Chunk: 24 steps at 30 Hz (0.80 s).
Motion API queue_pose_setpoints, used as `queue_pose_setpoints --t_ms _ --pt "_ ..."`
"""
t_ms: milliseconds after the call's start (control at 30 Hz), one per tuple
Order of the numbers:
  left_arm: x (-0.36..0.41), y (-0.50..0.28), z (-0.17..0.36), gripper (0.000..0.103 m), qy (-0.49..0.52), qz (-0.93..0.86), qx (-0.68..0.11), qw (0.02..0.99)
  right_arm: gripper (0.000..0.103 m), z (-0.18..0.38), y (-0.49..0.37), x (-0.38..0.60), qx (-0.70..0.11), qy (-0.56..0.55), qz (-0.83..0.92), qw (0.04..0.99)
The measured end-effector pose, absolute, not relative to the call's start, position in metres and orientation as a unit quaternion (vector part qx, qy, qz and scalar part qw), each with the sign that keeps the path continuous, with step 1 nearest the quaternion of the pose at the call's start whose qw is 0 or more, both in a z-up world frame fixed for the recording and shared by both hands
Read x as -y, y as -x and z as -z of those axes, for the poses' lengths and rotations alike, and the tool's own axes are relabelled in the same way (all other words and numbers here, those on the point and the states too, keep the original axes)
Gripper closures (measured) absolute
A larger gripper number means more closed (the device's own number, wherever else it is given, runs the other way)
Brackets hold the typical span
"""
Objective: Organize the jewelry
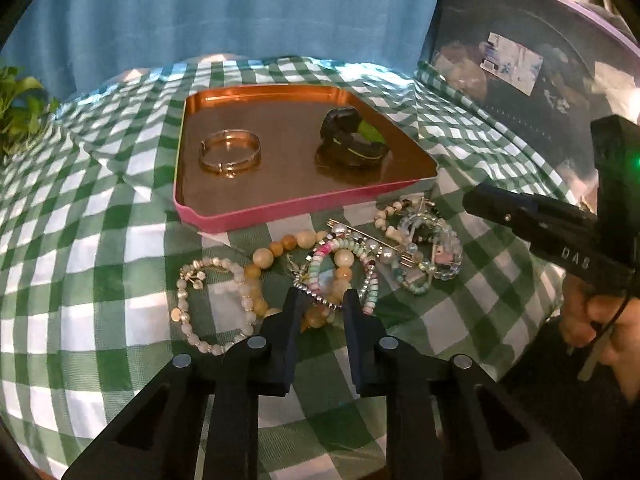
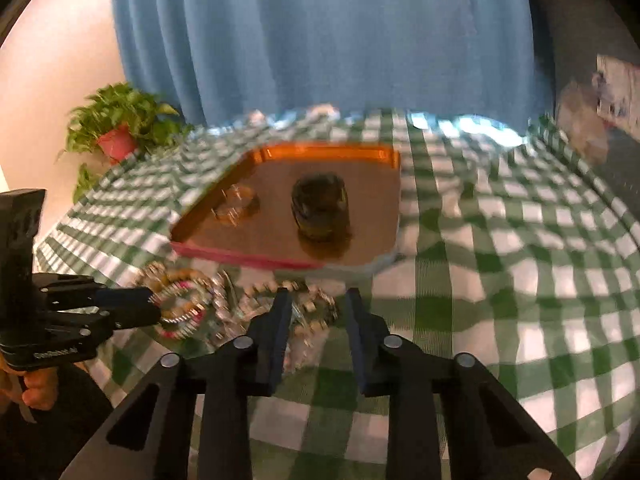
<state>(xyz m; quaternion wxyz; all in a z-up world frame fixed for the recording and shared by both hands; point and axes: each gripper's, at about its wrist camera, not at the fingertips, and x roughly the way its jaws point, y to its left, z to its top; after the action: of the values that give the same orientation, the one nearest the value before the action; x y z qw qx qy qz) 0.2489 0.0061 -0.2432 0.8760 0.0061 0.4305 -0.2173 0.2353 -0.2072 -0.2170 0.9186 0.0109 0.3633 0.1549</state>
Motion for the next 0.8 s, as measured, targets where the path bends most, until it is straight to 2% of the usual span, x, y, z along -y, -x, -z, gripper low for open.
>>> queue_pose_setpoints --t_ms 100,233,567,800 --pt "-0.008 -0.249 0.245 0.084 0.001 0.224 -0.433 0.873 0.080 0.222 -0.242 0.210 -0.375 -0.033 -0.166 0.912" --pt "-0.015 -0.252 0.245 0.093 0.029 0.231 -0.436 0.869 0.080 0.230 -0.245 0.210 -0.391 -0.030 -0.167 0.904" --pt "-0.015 -0.251 0.241 0.092 0.032 0.223 -0.443 0.868 0.080 0.234 -0.243 0.211 -0.403 -0.020 -0.166 0.900" --pt "-0.031 -0.253 0.242 0.091 0.072 0.222 -0.450 0.862 0.079 0.238 -0.242 0.210 -0.410 -0.013 -0.163 0.897"
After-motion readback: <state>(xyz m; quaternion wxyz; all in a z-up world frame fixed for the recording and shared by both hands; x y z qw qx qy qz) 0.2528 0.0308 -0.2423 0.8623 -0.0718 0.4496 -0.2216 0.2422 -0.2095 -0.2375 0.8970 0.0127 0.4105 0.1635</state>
